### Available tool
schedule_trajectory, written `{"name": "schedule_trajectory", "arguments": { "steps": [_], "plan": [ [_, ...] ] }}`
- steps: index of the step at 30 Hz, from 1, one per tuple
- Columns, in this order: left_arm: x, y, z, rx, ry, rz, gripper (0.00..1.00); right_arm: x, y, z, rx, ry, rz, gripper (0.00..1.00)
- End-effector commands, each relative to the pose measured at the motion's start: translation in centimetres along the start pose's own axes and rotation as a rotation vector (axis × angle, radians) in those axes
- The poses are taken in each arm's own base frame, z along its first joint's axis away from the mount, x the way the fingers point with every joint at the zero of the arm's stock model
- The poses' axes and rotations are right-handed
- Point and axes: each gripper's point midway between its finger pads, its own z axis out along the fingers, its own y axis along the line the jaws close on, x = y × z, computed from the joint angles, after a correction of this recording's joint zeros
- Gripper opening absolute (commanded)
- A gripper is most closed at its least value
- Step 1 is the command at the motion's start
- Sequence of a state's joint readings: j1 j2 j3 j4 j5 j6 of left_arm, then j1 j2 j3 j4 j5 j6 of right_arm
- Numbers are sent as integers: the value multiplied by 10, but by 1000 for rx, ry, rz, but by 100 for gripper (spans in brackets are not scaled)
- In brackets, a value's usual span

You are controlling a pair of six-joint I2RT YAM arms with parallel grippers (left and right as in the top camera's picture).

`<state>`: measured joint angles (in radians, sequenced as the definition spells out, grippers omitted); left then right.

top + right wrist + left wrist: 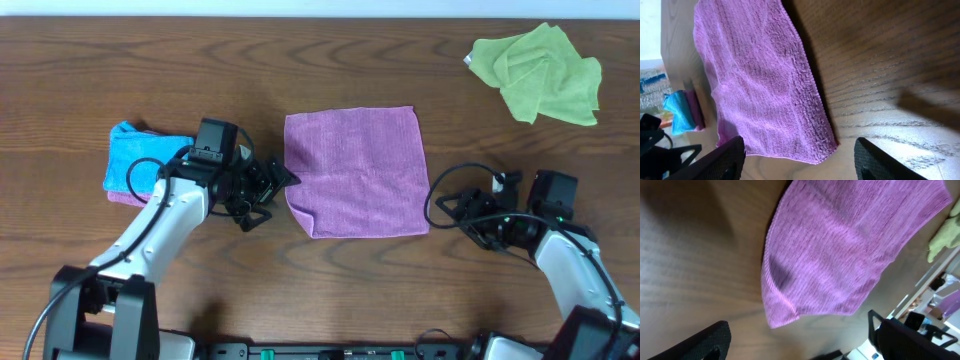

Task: Fold the cloth
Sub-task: 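Grasp the cloth's near corners with left and right grippers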

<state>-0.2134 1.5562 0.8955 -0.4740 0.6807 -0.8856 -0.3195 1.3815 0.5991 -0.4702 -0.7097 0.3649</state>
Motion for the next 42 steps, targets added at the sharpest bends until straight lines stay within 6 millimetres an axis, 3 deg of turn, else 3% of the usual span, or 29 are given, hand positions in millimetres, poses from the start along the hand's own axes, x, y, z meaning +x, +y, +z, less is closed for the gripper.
{"name": "schedule_trajectory", "arguments": {
  "steps": [1, 10, 18, 35, 42],
  "plan": [
    [7, 15, 13, 3, 33, -60, 95, 2, 1, 1, -22, 11, 26, 70],
    [17, 37, 32, 57, 61, -122, 95, 7, -5, 6, 30, 19, 13, 68],
    [25, 17, 48, 79, 43, -58, 95, 10, 4, 17, 59, 18, -10, 67],
    [18, 19, 55, 52, -14, -40, 95, 20, -4, 30, 159, 28, -30, 64],
    [23, 17, 61, 38, -27, -9, 96, 27, -11, 48, 164, 78, 6, 61]
  ]
}}
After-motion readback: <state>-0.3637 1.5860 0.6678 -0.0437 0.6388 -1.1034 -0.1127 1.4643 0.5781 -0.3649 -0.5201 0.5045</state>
